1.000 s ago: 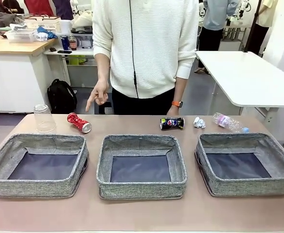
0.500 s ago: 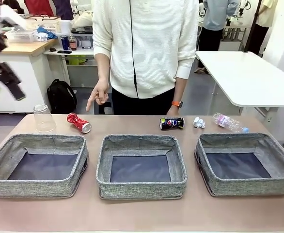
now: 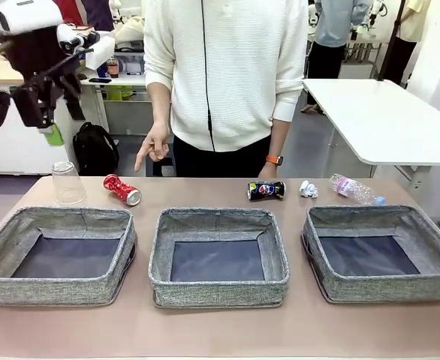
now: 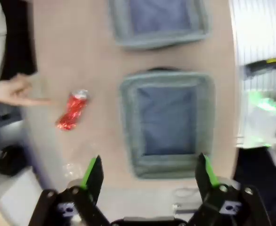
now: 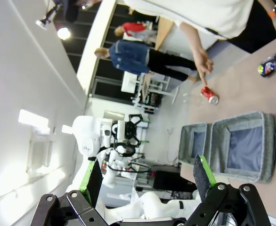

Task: Sort the waste into the appropriate baskets.
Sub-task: Pick up the waste item pointed out by the person.

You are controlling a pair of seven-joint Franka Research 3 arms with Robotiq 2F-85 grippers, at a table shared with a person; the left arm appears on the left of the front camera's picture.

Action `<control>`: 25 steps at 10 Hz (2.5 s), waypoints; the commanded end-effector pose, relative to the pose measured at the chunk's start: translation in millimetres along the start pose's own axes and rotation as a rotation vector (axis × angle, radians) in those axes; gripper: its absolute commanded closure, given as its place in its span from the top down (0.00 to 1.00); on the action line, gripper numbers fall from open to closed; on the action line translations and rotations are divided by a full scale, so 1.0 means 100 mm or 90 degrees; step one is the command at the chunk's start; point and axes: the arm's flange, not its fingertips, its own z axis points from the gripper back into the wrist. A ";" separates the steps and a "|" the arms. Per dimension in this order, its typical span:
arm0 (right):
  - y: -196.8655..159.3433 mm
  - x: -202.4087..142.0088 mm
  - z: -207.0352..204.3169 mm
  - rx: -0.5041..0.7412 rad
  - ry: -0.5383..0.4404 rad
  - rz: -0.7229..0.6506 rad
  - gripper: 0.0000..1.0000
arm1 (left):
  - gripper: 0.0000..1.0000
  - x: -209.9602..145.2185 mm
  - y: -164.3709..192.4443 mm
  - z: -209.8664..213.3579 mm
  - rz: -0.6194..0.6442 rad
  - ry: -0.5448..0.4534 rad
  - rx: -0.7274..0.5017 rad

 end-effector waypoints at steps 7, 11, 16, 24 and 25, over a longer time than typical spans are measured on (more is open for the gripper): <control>0.02 0.04 -0.02 0.016 -0.001 0.017 1.00 | 1.00 -0.05 -0.01 -0.04 0.005 0.024 0.142; 0.02 0.04 -0.02 0.016 -0.001 0.017 1.00 | 1.00 -0.35 1.21 -0.52 0.022 0.038 -0.013; 0.02 0.04 -0.02 0.016 -0.001 0.017 1.00 | 1.00 -0.37 1.55 -1.49 -0.119 -0.019 -0.070; 0.02 0.04 -0.02 0.016 -0.001 0.017 1.00 | 1.00 -0.56 1.84 -2.82 0.000 0.021 -0.035; 0.02 0.04 -0.02 0.016 -0.001 0.017 1.00 | 1.00 -0.58 1.88 -2.93 -0.001 0.020 -0.045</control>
